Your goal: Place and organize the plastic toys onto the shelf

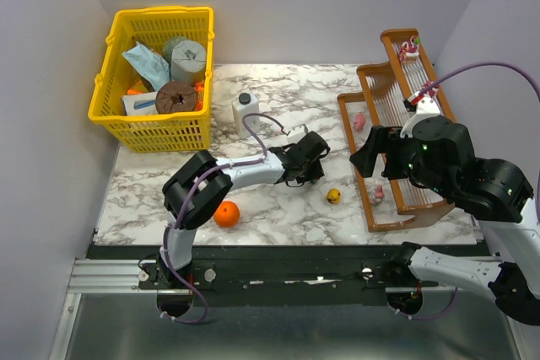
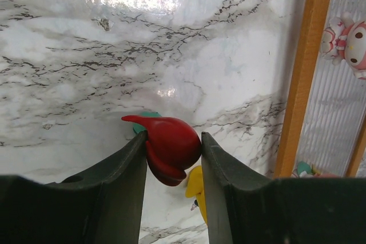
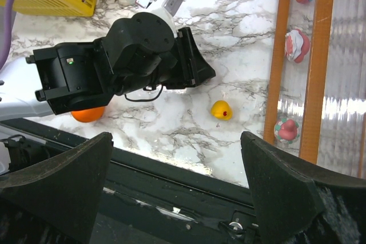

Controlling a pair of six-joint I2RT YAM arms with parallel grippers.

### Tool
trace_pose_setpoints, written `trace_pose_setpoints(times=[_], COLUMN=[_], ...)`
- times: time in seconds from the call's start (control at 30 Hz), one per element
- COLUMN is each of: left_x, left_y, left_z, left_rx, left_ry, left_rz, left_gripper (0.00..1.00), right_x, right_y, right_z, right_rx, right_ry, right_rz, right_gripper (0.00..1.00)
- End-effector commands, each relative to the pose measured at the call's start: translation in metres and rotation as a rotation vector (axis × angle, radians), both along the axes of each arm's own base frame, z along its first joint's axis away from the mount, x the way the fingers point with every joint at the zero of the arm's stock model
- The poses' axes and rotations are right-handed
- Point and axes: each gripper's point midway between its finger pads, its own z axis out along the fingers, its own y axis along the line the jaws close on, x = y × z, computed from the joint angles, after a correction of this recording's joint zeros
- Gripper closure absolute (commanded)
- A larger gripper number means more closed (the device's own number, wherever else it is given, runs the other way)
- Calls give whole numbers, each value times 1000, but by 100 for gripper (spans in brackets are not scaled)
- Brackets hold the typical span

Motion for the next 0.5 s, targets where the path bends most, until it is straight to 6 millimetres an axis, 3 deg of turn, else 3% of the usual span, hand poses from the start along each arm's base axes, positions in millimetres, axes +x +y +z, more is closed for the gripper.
trace_pose_setpoints(times=[0.0,0.17,0.3,0.47], left_x=[0,-1,-7,-31], left_y=[1,-2,-9,-30], left_z=[0,13,38,74], left_rx=[60,128,158,135], left_ry=[5,-28,-42,-69], left_rz=[-49,-135,-203,-317], left_gripper=[70,75,75,75], right_x=[3,4,5,5], right_y=[-7,-8,-9,-19], right_z=[11,15,19,31], right_rx=[11,12,3,-19], right_ry=[-39,-49,-55,-83], right_rz=[-31,-32,-38,-60], right_gripper=[0,0,0,0])
